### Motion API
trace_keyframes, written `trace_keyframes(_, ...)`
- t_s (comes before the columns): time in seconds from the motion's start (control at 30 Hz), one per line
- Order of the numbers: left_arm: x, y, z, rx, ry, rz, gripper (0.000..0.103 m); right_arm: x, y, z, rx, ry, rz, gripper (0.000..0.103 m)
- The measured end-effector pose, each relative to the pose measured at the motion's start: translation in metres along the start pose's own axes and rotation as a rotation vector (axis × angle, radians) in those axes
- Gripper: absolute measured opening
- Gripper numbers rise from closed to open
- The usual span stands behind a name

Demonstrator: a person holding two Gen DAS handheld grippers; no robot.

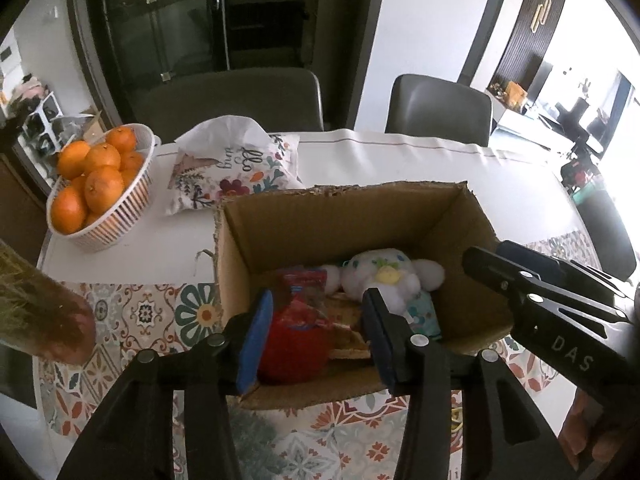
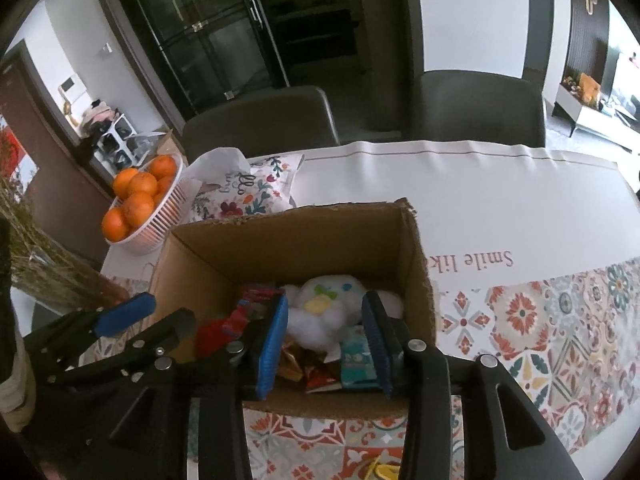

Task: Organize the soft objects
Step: 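Lower both candies into the box and open both tools, then withdraw both tools and move the left tool to the green glove while the right tool approaches the hair tie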

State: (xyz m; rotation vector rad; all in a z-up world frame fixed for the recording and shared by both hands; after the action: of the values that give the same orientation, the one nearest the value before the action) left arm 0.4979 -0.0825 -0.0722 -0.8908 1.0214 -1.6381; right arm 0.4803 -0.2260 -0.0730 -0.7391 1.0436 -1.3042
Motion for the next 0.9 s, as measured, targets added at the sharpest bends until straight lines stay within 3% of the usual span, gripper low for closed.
trace_keyframes(0.37, 0.003, -0.038, -0.03, 0.049, -0.051, -0.006, 0.052, 0.003, -0.037, -0.021, 0.075, 0.025, -0.023, 0.054)
trace_keyframes(0.57, 0.004, -0.047, -0.052, 0.051, -0.078, 0.007, 0.055, 0.0, -0.048, -0.037, 0.089, 0.003, -0.03, 0.055)
trace_keyframes(0.9, 0.003, -0.046, -0.089, 0.032, -0.137, 0.098, 0.061, 0.003, -0.042, -0.066, 0.015, -0.04, -0.036, 0.055)
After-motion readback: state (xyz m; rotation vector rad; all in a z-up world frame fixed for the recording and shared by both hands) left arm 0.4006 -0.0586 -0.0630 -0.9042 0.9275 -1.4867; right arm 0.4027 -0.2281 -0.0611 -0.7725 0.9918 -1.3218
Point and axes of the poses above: each gripper's, at about its wrist camera, not at the fingertips, and y roughly the way its jaws point, x to its right, z to its top, the point moved 2 cm from there along y, roughly the way its jaws point, and after that the axes turned 9 degrees about -x, right-handed, at the moved point
